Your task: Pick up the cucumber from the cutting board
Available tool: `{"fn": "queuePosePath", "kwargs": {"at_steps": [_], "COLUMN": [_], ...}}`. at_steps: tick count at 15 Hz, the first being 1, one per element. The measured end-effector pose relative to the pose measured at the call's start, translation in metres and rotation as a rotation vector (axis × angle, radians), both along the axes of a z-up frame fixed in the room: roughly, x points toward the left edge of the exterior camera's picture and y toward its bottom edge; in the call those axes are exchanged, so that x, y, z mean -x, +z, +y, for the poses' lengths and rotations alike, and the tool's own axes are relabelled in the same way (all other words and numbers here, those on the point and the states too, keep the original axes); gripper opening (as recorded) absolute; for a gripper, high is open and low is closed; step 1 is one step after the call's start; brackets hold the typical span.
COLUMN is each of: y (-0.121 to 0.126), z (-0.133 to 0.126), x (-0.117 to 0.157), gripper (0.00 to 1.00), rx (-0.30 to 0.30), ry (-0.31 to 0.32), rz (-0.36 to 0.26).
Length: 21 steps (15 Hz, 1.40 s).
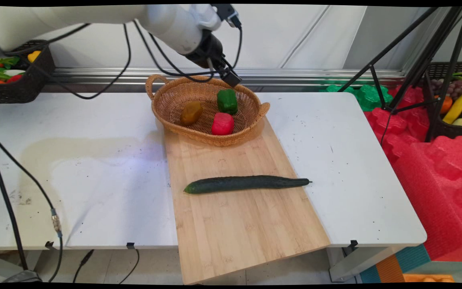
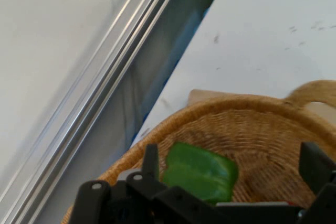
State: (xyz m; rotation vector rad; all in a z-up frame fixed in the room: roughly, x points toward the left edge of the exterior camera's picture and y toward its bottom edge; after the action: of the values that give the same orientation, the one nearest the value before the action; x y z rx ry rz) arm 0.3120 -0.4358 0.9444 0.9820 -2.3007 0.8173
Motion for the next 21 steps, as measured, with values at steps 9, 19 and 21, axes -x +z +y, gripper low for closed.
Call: {"fn": "queuePosePath", "kwargs": {"at_steps": [9,19,21], "y": [0.030,0.042,0.043], "z": [0.070,0.135,0.142], "x": [-0.037,-0.071,-0.075], "gripper": [1.00,1.00,1.00], "rx": [-0.012,-0.063,-0.069], "ry": [-0.155,-0.244,-0.253], "rz": [0.066,0.106,0.110]}}
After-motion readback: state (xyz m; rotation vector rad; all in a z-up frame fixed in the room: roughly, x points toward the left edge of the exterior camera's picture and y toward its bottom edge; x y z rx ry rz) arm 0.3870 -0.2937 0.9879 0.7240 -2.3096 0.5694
